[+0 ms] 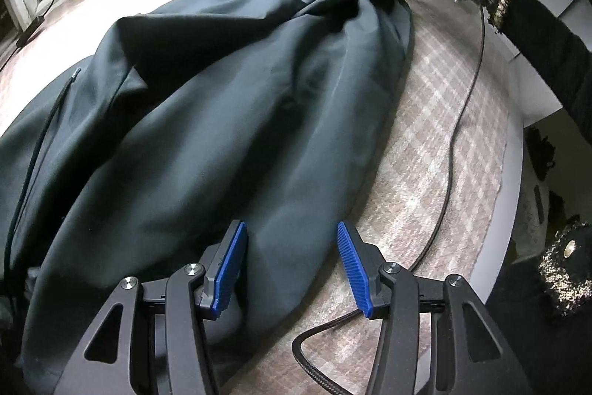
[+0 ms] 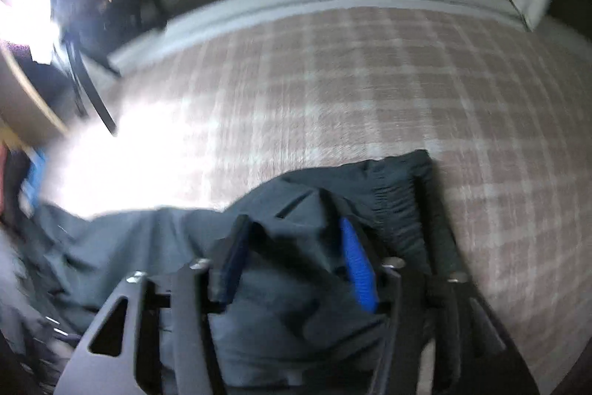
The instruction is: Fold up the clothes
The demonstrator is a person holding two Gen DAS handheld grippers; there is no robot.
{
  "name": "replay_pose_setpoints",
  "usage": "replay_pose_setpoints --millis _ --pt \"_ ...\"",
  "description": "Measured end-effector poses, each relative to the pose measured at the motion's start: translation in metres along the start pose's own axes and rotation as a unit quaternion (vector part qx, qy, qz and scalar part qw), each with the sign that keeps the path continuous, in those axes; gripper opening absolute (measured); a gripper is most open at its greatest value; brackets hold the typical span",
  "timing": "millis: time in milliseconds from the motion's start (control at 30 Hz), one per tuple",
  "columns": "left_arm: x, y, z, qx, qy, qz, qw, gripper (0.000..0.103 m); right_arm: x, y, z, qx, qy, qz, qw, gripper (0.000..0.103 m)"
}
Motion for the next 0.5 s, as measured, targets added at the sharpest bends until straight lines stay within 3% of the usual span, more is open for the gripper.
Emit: replay_pose_setpoints --millis 33,167,233,300,333,367,400,500 --pt "-0.001 -0.001 -0.001 0.000 0.000 0.000 1.0000 0.049 -0.004 0.008 -0.003 -0.003 -0.003 0.011 1.000 0.002" --pt "-0.003 -0.003 -0.003 0.000 0.002 0.002 1.0000 0.049 -0.020 0.038 -0.015 -0.013 -0.017 0.056 0.998 0.001" --pt "-0.004 -0.004 -0.004 0.001 0.003 0.003 1.0000 0.049 -0.038 0.063 -0.016 -0.002 -0.019 0.101 0.995 0.001" --pt "-0.005 -0.005 -0.005 0.001 0.004 0.003 1.0000 0.049 -0.043 0.071 -0.010 0.014 -0.018 0.105 0.994 0.003" --pt "-0.005 -0.005 -0.005 0.002 0.004 0.003 1.0000 0.049 -0.042 0.071 -0.007 0.022 -0.017 0.098 0.995 0.012" --pt "-0.005 -0.005 -0.005 0.004 0.005 0.003 1.0000 0.049 -0.041 0.071 -0.003 0.029 -0.017 0.090 0.995 0.033" --pt "-0.005 -0.005 -0.005 0.007 0.007 0.004 0.9999 0.049 -0.040 0.072 0.001 0.037 -0.016 0.082 0.996 0.041" --pt "-0.001 -0.002 0.001 0.010 0.006 0.007 0.9999 0.049 -0.044 0.046 0.040 0.092 -0.039 0.091 0.991 0.044"
Point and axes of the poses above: each gripper's, at about its wrist camera, not at the fingertips, and x roughly the way its jaws point, z to its right, y to its top, the point moved 10 cm from there along x, roughly the way its jaws point, and after that the axes turned 2 degrees about -z, right-handed, at the moved point
